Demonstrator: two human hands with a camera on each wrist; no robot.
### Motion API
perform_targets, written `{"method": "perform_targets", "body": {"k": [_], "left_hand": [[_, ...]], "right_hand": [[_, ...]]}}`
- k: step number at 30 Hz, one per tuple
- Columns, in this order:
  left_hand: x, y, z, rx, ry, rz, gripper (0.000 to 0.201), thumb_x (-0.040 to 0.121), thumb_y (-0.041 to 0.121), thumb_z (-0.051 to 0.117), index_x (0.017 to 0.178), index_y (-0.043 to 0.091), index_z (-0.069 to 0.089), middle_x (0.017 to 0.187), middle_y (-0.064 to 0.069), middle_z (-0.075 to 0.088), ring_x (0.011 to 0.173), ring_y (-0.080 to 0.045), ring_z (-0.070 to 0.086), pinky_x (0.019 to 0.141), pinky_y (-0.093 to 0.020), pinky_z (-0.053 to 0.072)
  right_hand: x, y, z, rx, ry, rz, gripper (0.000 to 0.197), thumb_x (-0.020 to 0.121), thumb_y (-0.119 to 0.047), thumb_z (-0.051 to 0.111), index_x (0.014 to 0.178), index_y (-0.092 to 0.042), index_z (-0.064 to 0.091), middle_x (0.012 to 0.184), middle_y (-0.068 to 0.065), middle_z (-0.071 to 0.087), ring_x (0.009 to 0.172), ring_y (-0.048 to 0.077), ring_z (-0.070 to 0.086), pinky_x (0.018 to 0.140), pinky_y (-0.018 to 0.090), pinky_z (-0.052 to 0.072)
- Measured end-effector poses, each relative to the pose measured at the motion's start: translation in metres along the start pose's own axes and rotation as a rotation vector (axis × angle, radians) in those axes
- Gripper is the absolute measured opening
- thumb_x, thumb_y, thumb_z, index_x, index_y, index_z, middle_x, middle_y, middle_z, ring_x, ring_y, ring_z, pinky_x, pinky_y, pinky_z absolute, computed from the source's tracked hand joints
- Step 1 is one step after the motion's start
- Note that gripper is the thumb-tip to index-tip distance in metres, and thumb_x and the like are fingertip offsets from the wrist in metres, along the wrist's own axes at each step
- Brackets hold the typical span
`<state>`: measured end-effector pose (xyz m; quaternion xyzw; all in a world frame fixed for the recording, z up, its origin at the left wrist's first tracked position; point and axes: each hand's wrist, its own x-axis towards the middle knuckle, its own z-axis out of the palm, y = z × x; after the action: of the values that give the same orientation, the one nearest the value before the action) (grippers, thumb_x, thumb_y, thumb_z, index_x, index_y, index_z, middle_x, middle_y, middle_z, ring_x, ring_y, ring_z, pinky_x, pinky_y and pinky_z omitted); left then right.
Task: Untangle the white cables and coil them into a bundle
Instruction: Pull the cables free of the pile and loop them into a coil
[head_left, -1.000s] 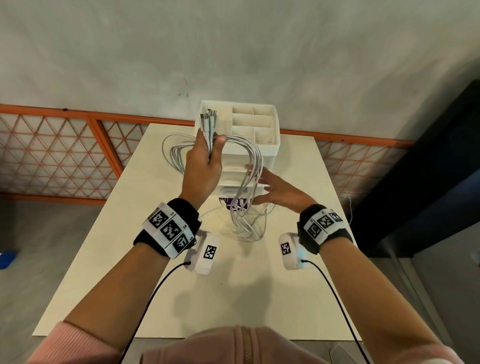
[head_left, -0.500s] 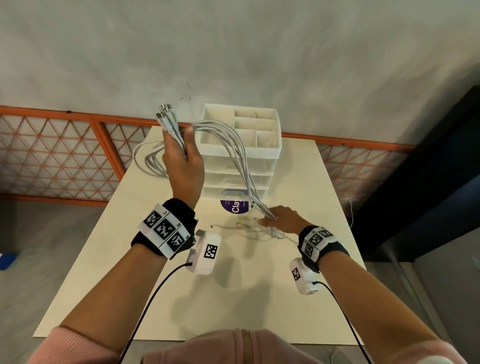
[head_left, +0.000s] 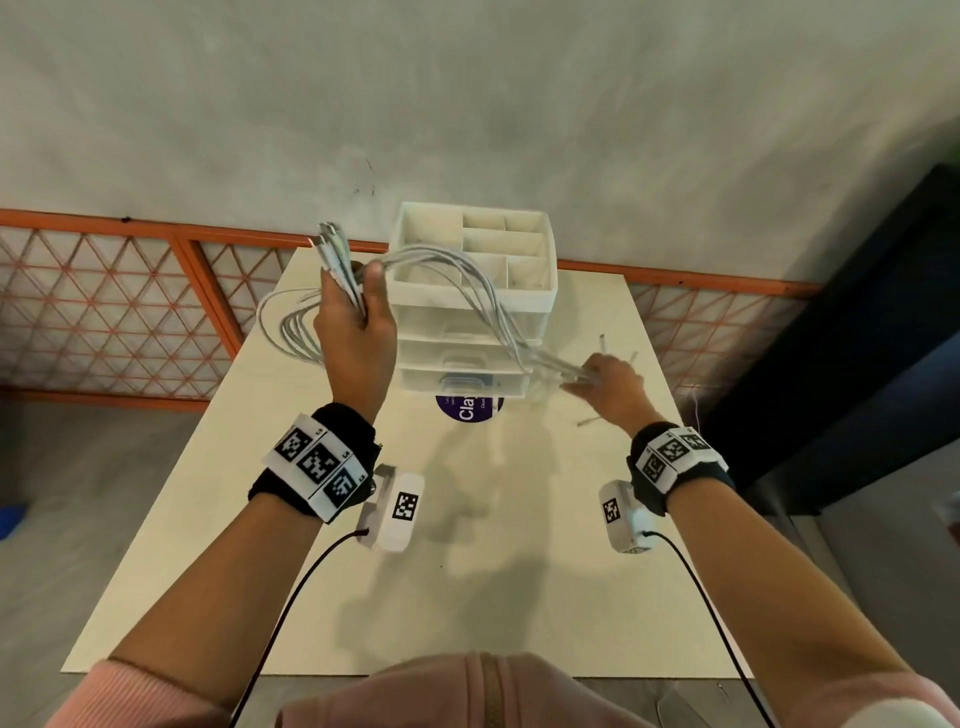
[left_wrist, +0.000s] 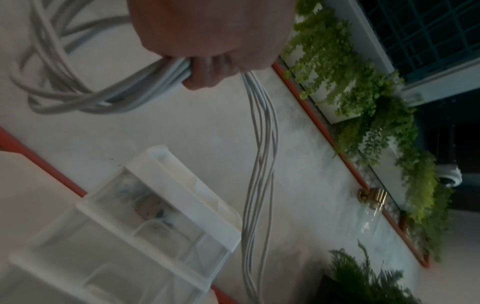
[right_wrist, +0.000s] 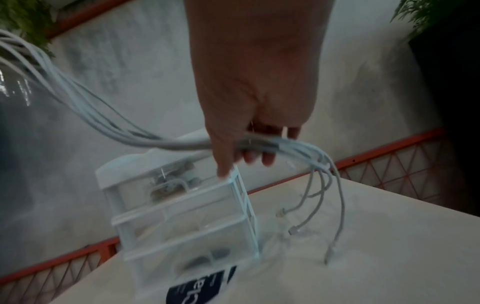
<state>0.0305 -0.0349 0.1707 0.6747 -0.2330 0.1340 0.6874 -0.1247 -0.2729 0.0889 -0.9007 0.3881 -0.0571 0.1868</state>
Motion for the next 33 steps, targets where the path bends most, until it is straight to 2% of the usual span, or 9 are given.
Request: {"method": "perform_targets", "body": {"k": [3,6,10,12,15,18,22,26,33], "left_hand": [[-0.010,-0.002,-0.002,-0.031,-0.141,-0.047,0.015,0.093,0.025,0.056,0.083,0.015,0.059,0.063,0.013,0.055,0.057,0.000,0.049,0.060,-0.018,0.041],[-0.021,-0.001,-0.003,0.011,-0.300,-0.097,0.016,0.091,0.024,0.061,0.075,0.020,0.060,0.048,0.011,0.049,0.044,-0.002,0.039,0.049,-0.012,0.033],[-0.028,0.003,-0.005,-0.033,-0.424,-0.126,0.021,0.095,0.032,0.052,0.085,0.016,0.061,0.054,0.012,0.049,0.047,-0.004,0.038,0.052,-0.014,0.032],[-0.032,0.005,-0.003,-0.130,-0.551,-0.174,0.027,0.099,0.034,0.041,0.086,0.013,0.053,0.046,0.015,0.043,0.043,-0.001,0.036,0.047,-0.010,0.030],[-0.040,0.005,0.003,-0.220,-0.674,-0.196,0.024,0.099,0.039,0.037,0.079,0.035,0.049,0.053,0.014,0.032,0.048,-0.007,0.026,0.049,-0.021,0.027],[-0.045,0.001,0.005,-0.225,-0.699,-0.211,0.023,0.100,0.038,0.036,0.085,0.041,0.053,0.058,0.017,0.038,0.053,-0.003,0.033,0.057,-0.026,0.029],[-0.044,-0.002,0.004,-0.181,-0.715,-0.169,0.018,0.097,0.048,0.035,0.107,0.040,0.047,0.064,0.009,0.033,0.057,-0.010,0.030,0.058,-0.033,0.030],[-0.043,-0.003,0.002,-0.071,-0.739,-0.120,0.014,0.099,0.042,0.031,0.098,0.036,0.042,0.063,0.005,0.032,0.055,-0.008,0.030,0.056,-0.029,0.032],[-0.038,-0.008,0.006,0.013,-0.744,-0.066,0.011,0.101,0.033,0.032,0.104,0.040,0.041,0.066,-0.003,0.041,0.055,-0.009,0.035,0.058,-0.031,0.034]], "right_hand": [[-0.013,0.004,0.016,-0.217,-0.475,0.021,0.060,0.078,-0.036,0.073,0.127,-0.009,0.050,0.135,0.007,0.050,0.127,0.031,0.046,0.108,0.046,0.034],[-0.023,0.000,0.019,-0.249,-0.706,0.082,0.069,0.077,-0.021,0.075,0.137,-0.012,0.043,0.146,0.004,0.041,0.133,0.026,0.041,0.110,0.036,0.035],[-0.016,-0.027,-0.005,-0.207,-0.484,-0.075,0.046,0.090,-0.003,0.048,0.136,-0.009,0.045,0.148,0.009,0.040,0.136,0.024,0.038,0.109,0.027,0.029],[-0.012,-0.050,-0.024,-0.001,-0.258,-0.142,0.034,0.093,-0.005,0.044,0.124,-0.010,0.057,0.135,0.007,0.056,0.122,0.021,0.053,0.098,0.025,0.038],[-0.019,-0.092,-0.054,0.448,-0.096,-0.265,0.023,0.096,-0.015,0.048,0.110,-0.011,0.065,0.108,0.005,0.069,0.093,0.013,0.065,0.087,0.025,0.050],[-0.033,-0.121,-0.077,0.745,-0.194,-0.446,0.026,0.097,-0.021,0.050,0.111,-0.007,0.066,0.095,0.005,0.070,0.082,0.010,0.067,0.075,0.020,0.053],[-0.041,-0.134,-0.082,0.914,-0.294,-0.516,0.026,0.090,-0.011,0.060,0.114,-0.005,0.066,0.095,0.008,0.071,0.082,0.011,0.069,0.079,0.020,0.055],[-0.039,-0.136,-0.079,0.950,-0.272,-0.500,0.028,0.086,-0.006,0.064,0.114,0.000,0.066,0.088,0.002,0.072,0.080,0.011,0.070,0.082,0.023,0.057],[-0.034,-0.136,-0.078,0.855,-0.305,-0.529,0.029,0.088,-0.004,0.061,0.116,0.002,0.063,0.085,-0.001,0.068,0.081,0.008,0.070,0.085,0.023,0.057]]}}
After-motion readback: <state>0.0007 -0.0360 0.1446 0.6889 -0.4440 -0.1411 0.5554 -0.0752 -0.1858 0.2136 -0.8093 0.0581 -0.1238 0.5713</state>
